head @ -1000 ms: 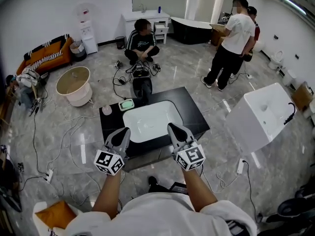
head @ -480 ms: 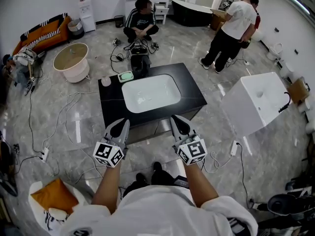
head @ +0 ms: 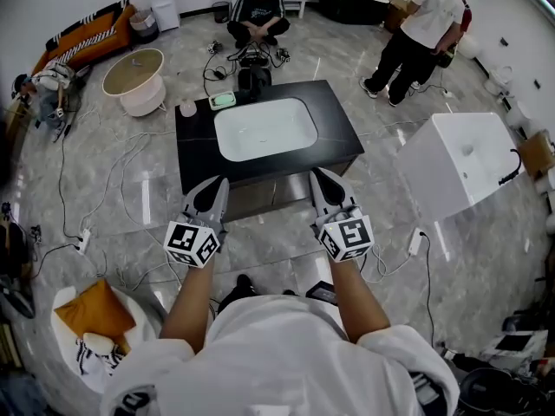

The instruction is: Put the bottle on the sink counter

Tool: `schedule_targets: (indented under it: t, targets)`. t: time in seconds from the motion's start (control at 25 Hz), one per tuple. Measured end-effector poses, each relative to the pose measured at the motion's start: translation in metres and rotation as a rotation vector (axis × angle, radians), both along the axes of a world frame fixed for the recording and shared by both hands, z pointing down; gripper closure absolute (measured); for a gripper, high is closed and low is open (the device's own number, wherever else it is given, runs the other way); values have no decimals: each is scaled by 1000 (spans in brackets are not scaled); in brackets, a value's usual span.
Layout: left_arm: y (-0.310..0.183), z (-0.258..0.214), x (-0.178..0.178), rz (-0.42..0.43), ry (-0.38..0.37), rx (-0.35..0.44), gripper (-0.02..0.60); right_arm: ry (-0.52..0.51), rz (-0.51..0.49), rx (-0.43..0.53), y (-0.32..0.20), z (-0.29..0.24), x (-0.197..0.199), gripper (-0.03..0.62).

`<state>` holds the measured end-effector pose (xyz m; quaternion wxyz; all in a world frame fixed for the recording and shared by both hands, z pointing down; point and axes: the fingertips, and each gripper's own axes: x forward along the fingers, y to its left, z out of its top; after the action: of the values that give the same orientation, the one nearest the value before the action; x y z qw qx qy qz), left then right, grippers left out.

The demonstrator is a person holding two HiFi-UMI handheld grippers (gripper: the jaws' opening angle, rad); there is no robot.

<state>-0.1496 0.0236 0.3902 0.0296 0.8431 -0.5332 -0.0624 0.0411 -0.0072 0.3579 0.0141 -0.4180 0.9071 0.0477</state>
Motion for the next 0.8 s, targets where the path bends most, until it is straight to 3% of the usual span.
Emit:
schedule_targets:
  t: [0.48,0.8]
  targets:
    - [54,7,120,26,-19,-18,565,-36,-66,-16,55,18,101,576]
    - [74,20,150,82,-14,-40,565,-19,-136,19,81,24,118,579]
